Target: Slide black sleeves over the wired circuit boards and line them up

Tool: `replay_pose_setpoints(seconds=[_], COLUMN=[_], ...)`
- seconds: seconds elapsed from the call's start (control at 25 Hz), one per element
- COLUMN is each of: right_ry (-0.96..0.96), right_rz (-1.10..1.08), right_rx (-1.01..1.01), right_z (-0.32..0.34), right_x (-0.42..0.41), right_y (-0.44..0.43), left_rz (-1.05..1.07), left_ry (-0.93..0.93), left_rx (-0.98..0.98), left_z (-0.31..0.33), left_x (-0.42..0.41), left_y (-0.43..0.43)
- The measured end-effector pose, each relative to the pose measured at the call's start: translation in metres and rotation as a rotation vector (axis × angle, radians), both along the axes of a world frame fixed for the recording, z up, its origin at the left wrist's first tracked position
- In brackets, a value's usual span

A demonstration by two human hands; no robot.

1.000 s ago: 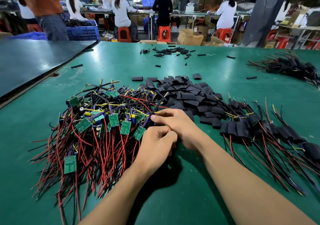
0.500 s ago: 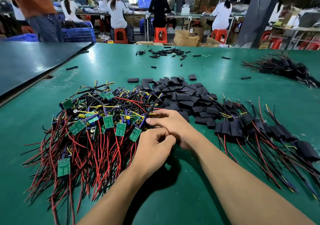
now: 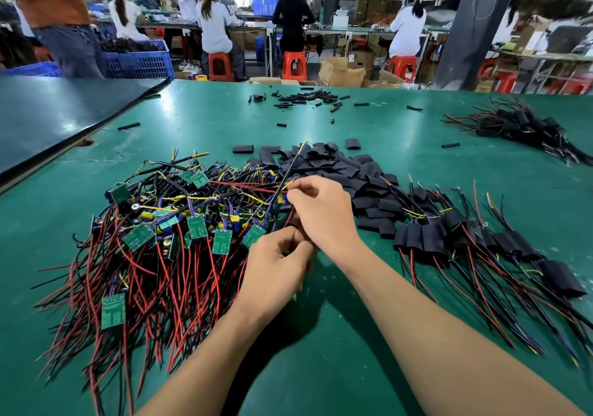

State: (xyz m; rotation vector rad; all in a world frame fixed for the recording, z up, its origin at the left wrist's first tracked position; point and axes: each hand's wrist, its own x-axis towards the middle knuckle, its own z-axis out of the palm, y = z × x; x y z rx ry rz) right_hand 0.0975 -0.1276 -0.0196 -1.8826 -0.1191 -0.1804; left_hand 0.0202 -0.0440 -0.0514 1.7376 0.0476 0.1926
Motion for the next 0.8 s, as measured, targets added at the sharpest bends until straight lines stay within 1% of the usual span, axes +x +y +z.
replay_pose_setpoints(seconds=[0.08, 0.16, 0.24, 0.32, 0.4, 0.48, 0.52, 0.56, 0.72, 0.8], right_ry=[-0.112, -0.170, -0.200, -0.173, -0.087, 0.056, 0.134, 0.199, 0.385, 0.514], right_rz=[-0.007, -0.032, -0.118, -0.212, -0.271, -0.255, -0.227, -0.195, -0.056, 0.037], right_rx=[-0.018, 0.028, 0.112, 0.273, 0.498, 0.749, 0.829, 0.856, 0.852, 0.933], right_z=[0.010, 0.015, 0.019, 0.022, 0.021, 0.017, 0.012, 0.004, -0.019, -0.019], right_x=[-0.001, -0.003, -0.004, -0.003, 0.001, 0.000, -0.004, -0.009, -0.028, -0.029], right_y=[-0.001, -0.003, -0.010, -0.022, -0.037, -0.049, -0.053, -0.057, -0.075, -0.085], left_rz=[0.001, 0.009, 0.045, 0.088, 0.106, 0.103, 0.096, 0.087, 0.034, 0.006], left_ry=[0.030, 0.070, 0.098, 0.115, 0.130, 0.140, 0.143, 0.143, 0.135, 0.129], left_rx=[-0.118, -0.252, -0.351, -0.362, -0.333, -0.314, -0.303, -0.293, -0.254, -0.253], left_z=[0.003, 0.006, 0.008, 0.007, 0.004, 0.003, 0.002, 0.001, 0.002, 0.002], left_x=[0.001, 0.003, 0.006, 0.008, 0.009, 0.010, 0.010, 0.010, 0.010, 0.008], left_y=[0.001, 0.004, 0.006, 0.006, 0.004, 0.003, 0.002, 0.002, 0.001, -0.001])
